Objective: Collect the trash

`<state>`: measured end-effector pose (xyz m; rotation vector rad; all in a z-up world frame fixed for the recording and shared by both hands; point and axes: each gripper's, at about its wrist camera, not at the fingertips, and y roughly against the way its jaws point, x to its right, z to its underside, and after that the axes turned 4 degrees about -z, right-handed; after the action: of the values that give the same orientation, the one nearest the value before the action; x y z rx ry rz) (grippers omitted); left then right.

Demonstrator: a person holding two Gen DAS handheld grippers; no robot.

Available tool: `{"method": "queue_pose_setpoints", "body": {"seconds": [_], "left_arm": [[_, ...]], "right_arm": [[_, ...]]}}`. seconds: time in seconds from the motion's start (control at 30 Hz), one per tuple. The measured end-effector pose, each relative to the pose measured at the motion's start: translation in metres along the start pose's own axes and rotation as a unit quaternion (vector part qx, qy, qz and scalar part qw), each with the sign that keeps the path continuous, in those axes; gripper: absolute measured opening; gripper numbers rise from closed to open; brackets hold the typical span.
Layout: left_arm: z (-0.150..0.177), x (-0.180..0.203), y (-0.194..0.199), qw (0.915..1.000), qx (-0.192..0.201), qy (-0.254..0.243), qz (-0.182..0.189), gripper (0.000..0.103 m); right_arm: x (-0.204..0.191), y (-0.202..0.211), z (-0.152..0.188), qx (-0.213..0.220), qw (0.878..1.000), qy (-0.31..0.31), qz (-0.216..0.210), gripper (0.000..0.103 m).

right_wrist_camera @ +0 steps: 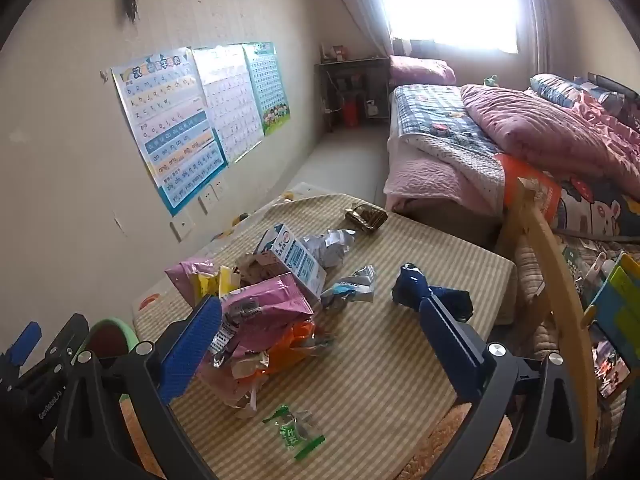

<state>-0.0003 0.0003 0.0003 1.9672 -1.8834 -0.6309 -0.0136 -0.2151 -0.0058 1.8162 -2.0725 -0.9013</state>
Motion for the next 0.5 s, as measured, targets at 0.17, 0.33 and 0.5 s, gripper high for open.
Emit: {"method": "queue_pose_setpoints", "body": {"seconds": [0.17,0.33,0.5], "left_arm": [[0.0010,-0.0035,-0.0034,0.9999,-0.013,-0.001,0.006,0.098],[0.0033,0.0007,-0.0013,0.9998,-0.014,-0.010,-0.002,0.098],[0.0038,0.0014,-0.0027,0.9997,-0.019,-0.011,-0.004,0.098]], "right_arm": [[-0.0032,0.0044,0.0040,0.017,1.000,0.018,0.011,0.095],[-0.0027,0.0047,0.0004,0.006,0.999,0.021,0.024,0.096],[-0.0067,0.0028,-0.0012,0.003,0.999,0.023,0.029,0.096]]}}
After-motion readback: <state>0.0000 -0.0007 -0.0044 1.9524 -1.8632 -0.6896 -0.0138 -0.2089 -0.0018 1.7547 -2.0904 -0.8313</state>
